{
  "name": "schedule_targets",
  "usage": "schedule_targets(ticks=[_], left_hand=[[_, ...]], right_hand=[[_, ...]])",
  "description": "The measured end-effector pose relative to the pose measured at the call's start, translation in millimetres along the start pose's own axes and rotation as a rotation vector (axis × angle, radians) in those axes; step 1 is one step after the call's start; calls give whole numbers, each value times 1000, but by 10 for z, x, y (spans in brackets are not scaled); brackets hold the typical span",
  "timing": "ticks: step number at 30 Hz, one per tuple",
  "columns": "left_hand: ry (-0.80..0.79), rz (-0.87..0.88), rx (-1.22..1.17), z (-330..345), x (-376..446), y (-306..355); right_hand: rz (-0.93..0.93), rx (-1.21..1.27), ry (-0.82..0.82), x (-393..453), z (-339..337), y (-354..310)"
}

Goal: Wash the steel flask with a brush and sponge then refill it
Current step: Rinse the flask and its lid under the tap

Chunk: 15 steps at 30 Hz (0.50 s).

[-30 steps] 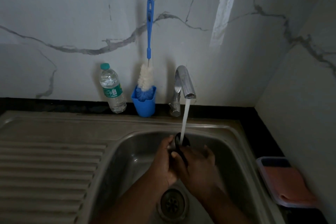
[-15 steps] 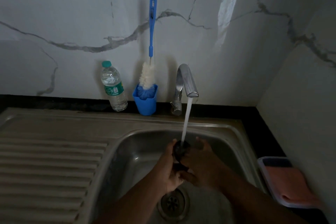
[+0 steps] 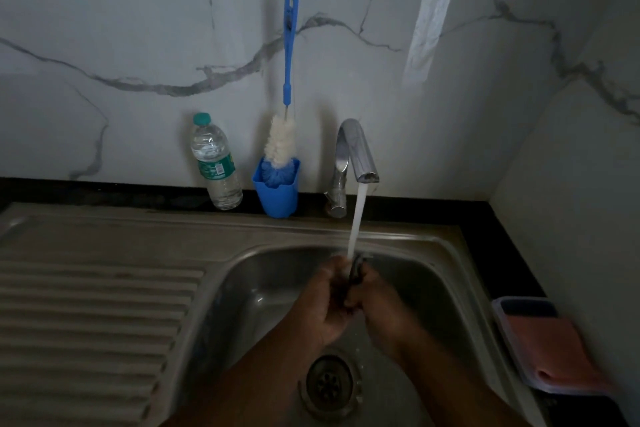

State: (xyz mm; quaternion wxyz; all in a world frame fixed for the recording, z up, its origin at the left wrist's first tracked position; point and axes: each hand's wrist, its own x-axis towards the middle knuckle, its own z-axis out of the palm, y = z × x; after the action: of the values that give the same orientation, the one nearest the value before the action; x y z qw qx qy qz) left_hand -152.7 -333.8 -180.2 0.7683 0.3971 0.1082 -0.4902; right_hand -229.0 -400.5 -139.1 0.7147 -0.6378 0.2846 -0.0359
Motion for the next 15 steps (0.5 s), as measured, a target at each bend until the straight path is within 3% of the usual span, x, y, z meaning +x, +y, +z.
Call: schedule_targets(ticks=[4,7,9,12,13,15], left_hand=[[28,-41,-14,9,-52,36],[135,-60,53,6,-63,20],[114,-89,89,5,-34,-21],[93,-106,148,62,-21,-1],[98,-108,178,70,-7,17],[72,-112,234,101,-30,61]], right_hand=[[-408,-1195,-129,-53,-135,137],[-743,-1575,-71,-48,-348,168],[-778,-1598,46,-46,-401,192],[-576,-1390,265,-3,-332,352],[-485,-1182,338,-4,-296,367],[-298,-586,294,-53,-206,256]])
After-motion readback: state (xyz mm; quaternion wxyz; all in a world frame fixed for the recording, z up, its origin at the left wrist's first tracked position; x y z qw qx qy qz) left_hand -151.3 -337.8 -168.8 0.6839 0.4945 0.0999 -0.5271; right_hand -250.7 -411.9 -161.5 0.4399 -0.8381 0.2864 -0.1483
